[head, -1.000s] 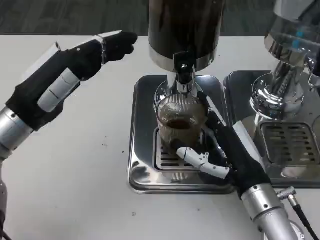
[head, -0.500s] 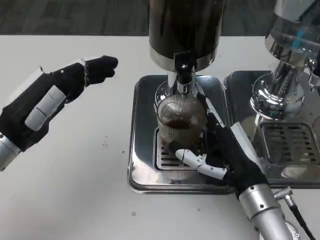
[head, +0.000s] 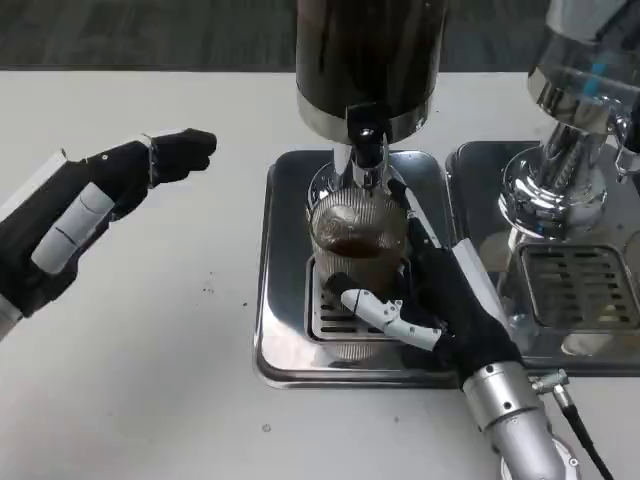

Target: Grasp the cup under the faucet to collect the drink, then remove the cup.

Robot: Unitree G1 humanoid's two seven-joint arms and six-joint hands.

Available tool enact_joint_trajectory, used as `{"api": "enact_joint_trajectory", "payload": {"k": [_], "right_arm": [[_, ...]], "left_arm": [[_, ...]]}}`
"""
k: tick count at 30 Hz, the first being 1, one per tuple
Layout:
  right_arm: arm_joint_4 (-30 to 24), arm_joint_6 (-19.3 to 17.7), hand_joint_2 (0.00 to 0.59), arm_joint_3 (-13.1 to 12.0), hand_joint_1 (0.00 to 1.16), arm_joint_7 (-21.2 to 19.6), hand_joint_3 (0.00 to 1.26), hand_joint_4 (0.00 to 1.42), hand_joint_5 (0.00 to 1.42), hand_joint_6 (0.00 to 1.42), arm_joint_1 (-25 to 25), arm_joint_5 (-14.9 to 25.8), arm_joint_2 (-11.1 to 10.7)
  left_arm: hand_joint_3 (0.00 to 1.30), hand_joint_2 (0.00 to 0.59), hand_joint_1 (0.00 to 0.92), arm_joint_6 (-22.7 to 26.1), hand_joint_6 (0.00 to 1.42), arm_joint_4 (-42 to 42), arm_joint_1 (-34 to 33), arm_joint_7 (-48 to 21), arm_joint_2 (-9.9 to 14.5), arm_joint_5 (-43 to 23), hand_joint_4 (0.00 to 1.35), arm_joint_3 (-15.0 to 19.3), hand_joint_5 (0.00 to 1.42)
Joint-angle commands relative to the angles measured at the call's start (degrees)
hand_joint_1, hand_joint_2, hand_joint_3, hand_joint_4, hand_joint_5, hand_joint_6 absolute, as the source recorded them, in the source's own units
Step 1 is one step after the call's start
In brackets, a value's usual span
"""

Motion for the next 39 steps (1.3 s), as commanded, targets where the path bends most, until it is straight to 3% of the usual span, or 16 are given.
{"api": "enact_joint_trajectory", "payload": {"k": [1,14,28,39], "right_arm": [[2.11,-2.34,0.211,0.13,0.64,-1.17,0.0,0.0,0.0,0.0,-1.06,-0.01,0.4],[4.09,-1.66,0.209,1.42,0.66,-4.34,0.0,0.0,0.0,0.04,-1.77,-2.59,0.43],[2.94,2.85,0.204,2.87,0.69,-8.45,0.0,0.1,0.21,0.23,-0.91,-5.96,1.17],[1.69,5.8,0.204,4.88,0.69,-10.41,0.19,0.26,0.34,0.44,-0.37,-7.76,1.62]], "left_arm": [[0.31,0.107,0.0,0.54,0.12,0.18,1.12,0.56,1.04,0.54,0.21,0.39,0.18],[0.34,0.103,0.0,1.03,0.12,0.11,1.73,0.9,1.51,0.82,0.23,0.11,0.19],[0.36,0.107,0.0,1.59,0.14,-0.17,2.42,1.31,1.7,1.21,0.25,-0.15,0.21],[0.38,0.112,0.0,1.92,0.14,-0.36,2.55,1.16,1.75,1.38,0.29,-0.59,0.23]]}}
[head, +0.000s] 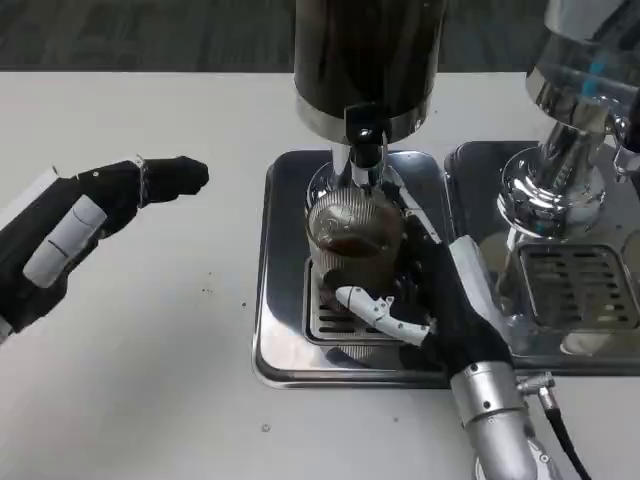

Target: Grasp the cup under the faucet to collect the drink, then remove the cup.

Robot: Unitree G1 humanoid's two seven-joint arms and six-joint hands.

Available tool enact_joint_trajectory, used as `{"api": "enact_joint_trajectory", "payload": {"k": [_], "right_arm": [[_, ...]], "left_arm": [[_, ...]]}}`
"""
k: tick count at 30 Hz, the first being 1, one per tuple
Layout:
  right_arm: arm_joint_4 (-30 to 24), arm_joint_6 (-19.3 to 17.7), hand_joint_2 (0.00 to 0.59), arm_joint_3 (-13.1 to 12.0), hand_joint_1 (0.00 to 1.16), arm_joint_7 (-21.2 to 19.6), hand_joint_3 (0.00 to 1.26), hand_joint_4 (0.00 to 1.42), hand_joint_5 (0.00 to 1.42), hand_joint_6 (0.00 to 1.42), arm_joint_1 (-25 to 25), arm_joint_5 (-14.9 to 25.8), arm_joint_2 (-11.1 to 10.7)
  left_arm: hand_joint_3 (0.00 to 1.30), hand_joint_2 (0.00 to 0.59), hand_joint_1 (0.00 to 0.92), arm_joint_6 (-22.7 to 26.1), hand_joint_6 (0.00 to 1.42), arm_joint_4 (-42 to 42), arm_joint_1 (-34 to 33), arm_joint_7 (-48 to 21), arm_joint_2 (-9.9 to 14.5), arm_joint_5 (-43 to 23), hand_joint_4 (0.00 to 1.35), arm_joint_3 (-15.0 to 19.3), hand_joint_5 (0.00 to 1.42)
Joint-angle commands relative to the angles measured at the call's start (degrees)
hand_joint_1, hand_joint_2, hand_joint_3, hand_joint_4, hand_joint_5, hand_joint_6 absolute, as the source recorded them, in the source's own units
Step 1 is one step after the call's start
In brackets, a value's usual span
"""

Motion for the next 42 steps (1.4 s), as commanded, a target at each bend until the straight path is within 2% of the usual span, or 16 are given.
{"api": "enact_joint_trajectory", "payload": {"k": [1,5,21,34,42], "right_arm": [[0.11,1.8,0.204,1.33,0.69,-0.52,0.21,0.26,0.35,0.45,1.11,-1.34,0.57],[0.0,2.08,0.204,2.14,0.69,-2.61,0.26,0.32,0.39,0.5,1.28,-2.91,0.77],[1.38,-0.47,0.209,3.88,0.71,-18.11,0.4,0.5,0.61,0.87,2.88,-7.72,2.19],[1.94,-4.34,0.208,4.33,0.7,-26.35,0.51,0.61,0.74,1.04,3.89,-9.65,1.82],[-1.1,-5.06,0.209,3.95,0.7,-28.39,0.53,0.63,0.76,1.08,5.82,-10.85,0.99]], "left_arm": [[0.38,0.112,0.0,0.68,0.14,-0.34,0.63,0.25,0.64,0.99,0.29,-0.25,0.23],[0.38,0.115,0.0,0.8,0.15,-0.31,0.61,0.28,0.84,1.02,0.3,-0.22,0.23],[0.38,0.124,0.0,0.91,0.16,-0.66,1.04,0.17,0.95,1.1,0.31,-0.42,0.24],[0.38,0.136,0.0,0.99,0.17,-0.23,0.57,-0.06,0.75,1.75,0.31,-0.51,0.24],[0.38,0.142,0.0,1.03,0.17,0.41,-0.01,-0.23,0.37,2.14,0.31,-0.85,0.24]]}}
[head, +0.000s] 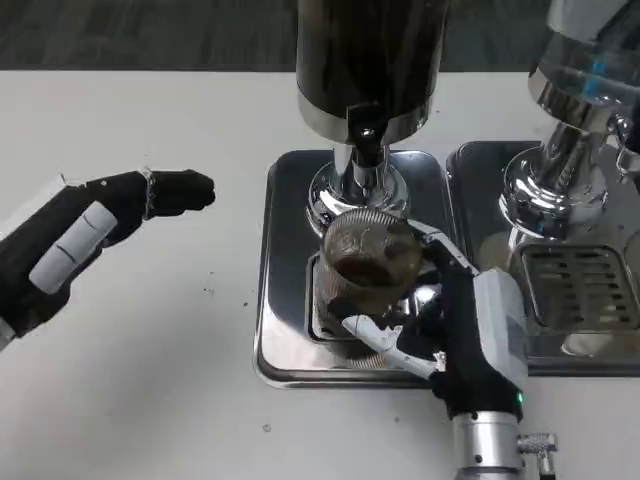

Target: Grasp the cup under the faucet to collect the drink, then remove the cup.

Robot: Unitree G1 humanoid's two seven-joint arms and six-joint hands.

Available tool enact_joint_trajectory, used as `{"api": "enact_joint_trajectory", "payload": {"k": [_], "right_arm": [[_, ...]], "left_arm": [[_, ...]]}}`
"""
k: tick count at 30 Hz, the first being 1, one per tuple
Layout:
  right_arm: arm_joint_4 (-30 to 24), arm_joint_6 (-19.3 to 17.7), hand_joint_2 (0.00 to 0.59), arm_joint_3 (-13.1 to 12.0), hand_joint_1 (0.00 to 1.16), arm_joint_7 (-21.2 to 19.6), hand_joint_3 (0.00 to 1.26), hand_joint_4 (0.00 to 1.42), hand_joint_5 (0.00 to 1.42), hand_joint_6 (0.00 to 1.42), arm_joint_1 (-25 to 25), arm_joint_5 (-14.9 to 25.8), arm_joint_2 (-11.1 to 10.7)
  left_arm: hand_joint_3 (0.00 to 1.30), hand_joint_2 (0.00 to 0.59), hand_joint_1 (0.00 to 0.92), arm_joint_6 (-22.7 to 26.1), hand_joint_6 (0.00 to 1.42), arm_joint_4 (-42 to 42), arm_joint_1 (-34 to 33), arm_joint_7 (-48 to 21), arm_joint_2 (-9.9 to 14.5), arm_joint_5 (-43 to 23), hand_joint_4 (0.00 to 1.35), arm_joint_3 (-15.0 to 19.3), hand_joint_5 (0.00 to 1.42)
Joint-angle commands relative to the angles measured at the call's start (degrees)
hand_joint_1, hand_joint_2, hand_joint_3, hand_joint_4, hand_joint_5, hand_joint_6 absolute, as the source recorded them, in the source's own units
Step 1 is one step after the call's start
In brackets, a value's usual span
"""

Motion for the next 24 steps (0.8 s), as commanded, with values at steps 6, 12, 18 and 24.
{"api": "enact_joint_trajectory", "payload": {"k": [6,12,18,24], "right_arm": [[-5.07,-1.81,0.209,-0.46,0.7,-2.44,0.55,0.64,0.78,1.09,1.64,-0.97,-0.84],[-7.76,-1.49,0.214,-0.65,0.68,-2.19,0.56,0.66,0.79,1.11,3.02,-1.74,-1.6],[-10.69,-0.65,0.221,-1.11,0.68,-0.17,0.57,0.67,0.81,1.13,4.19,-1.64,-2.71],[-14.23,0.84,0.221,-1.76,0.68,3.78,0.58,0.69,0.82,1.14,5.89,-1.12,-4.37]], "left_arm": [[0.38,0.143,0.0,0.41,0.17,1.15,-0.72,-0.3,-0.26,0.67,0.31,-0.61,0.24],[0.38,0.147,0.0,0.27,0.17,1.64,-0.98,-0.39,-0.35,0.79,0.31,-0.75,0.25],[0.38,0.149,0.0,0.12,0.18,1.99,-1.29,-0.43,-0.48,0.93,0.31,-0.85,0.25],[0.38,0.153,0.0,0.0,0.18,2.4,-1.56,-0.3,-0.54,1.09,0.31,-0.89,0.25]]}}
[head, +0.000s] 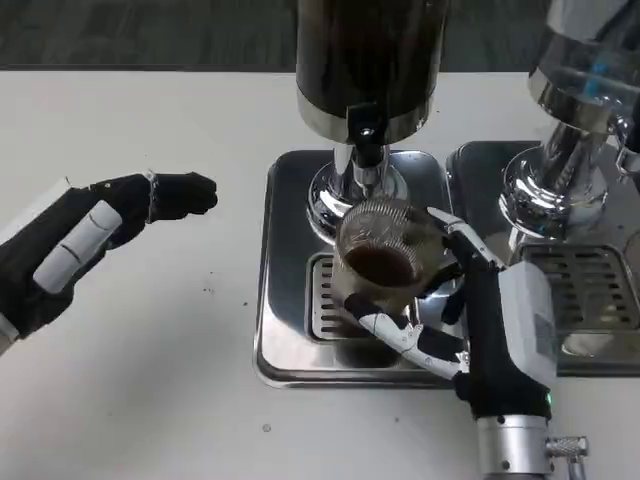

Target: Grasp the cup under the faucet to collect the drink, then remove the cup.

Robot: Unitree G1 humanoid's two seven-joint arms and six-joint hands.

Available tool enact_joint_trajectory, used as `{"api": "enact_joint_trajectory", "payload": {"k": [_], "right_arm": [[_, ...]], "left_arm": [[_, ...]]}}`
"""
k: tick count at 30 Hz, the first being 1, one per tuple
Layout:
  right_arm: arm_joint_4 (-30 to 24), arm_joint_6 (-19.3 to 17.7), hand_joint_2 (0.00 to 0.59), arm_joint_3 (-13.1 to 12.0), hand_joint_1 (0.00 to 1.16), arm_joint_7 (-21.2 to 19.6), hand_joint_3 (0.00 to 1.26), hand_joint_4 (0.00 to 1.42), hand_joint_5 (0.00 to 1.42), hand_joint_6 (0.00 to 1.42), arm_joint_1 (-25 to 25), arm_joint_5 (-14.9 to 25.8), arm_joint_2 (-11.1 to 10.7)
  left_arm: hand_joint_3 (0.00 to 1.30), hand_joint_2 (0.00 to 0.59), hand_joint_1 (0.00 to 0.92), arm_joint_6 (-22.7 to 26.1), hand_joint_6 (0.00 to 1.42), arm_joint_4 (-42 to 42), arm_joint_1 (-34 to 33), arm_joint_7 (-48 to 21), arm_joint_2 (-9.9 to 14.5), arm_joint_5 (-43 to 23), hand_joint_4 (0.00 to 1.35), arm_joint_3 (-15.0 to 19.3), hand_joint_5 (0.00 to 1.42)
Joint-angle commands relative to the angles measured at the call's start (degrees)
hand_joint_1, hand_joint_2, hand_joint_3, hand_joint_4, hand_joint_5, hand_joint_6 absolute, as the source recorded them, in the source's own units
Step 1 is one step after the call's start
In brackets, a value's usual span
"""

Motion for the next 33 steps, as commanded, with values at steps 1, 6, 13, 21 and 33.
{"api": "enact_joint_trajectory", "payload": {"k": [1,6,13,21,33], "right_arm": [[-3.86,0.29,0.224,-1.11,0.68,2.47,0.58,0.69,0.82,1.15,1.16,1.01,-1.12],[-6.65,1.52,0.229,-1.92,0.67,6.65,0.59,0.69,0.84,1.15,3.34,2.0,-2.34],[-10.09,2.03,0.23,-2.92,0.67,9.56,0.59,0.69,0.84,1.16,6.1,1.95,-3.76],[-15.63,2.13,0.235,-4.37,0.66,10.71,0.6,0.71,0.85,1.16,9.64,1.52,-4.78],[-21.97,2.16,0.239,-6.56,0.66,13.39,0.61,0.72,0.86,1.16,13.45,2.07,-5.92]], "left_arm": [[0.38,0.153,0.0,-0.02,0.18,0.71,-0.72,-0.24,-0.41,0.72,0.31,-0.59,0.25],[0.37,0.154,0.0,-0.13,0.19,1.08,-0.91,-0.1,-0.6,0.79,0.31,-0.61,0.24],[0.37,0.155,0.0,-1.32,0.19,1.34,-1.06,0.2,-0.56,1.33,0.31,-0.73,0.24],[0.34,0.149,0.0,-6.83,0.18,-0.12,-0.35,1.41,-0.42,4.41,0.26,-2.71,0.21],[0.28,0.146,0.0,-17.77,0.13,-4.84,3.34,2.76,1.87,9.47,0.18,-7.59,0.14]]}}
